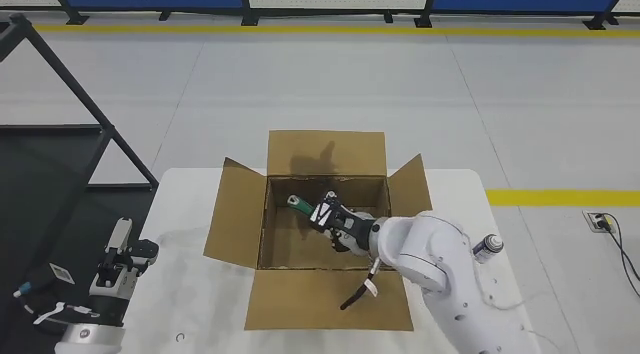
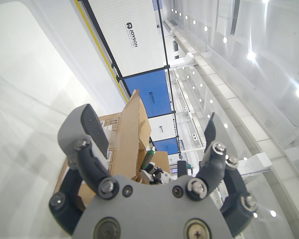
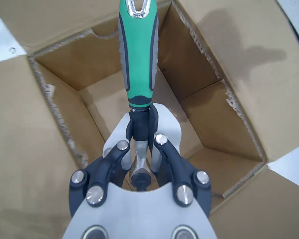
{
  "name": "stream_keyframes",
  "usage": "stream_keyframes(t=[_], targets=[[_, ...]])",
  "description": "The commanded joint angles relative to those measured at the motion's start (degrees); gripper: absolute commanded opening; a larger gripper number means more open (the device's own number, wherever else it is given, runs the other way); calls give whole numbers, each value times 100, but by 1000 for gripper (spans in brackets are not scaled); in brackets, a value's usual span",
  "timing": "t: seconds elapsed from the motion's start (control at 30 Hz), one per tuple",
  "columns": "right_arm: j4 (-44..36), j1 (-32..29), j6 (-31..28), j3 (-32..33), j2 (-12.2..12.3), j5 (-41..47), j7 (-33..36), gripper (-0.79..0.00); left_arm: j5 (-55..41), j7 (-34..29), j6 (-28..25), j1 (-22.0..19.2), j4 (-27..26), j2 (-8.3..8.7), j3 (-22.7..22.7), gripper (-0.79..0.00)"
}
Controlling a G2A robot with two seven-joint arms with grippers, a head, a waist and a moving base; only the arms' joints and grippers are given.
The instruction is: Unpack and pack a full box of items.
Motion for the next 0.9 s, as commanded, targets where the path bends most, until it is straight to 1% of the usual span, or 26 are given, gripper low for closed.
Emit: stream_keyframes(t=[0.0,0.37,0.43,0.53,0.63,0.7,0.87], targets=[[-53,-19,12,24,6,-8,13,-785,0,0,0,0,0,0,0,0],[-53,-19,12,24,6,-8,13,-785,0,0,0,0,0,0,0,0],[-99,-76,14,16,10,-7,-85,-785,0,0,0,0,0,0,0,0],[-508,-200,-96,80,48,-13,-111,-785,0,0,0,0,0,0,0,0],[-1129,-417,-195,246,109,57,22,-785,0,0,0,0,0,0,0,0],[-1659,-659,-238,436,165,155,124,-785,0,0,0,0,0,0,0,0],[-2652,-1227,-181,918,272,473,260,-785,0,0,0,0,0,0,0,0]])
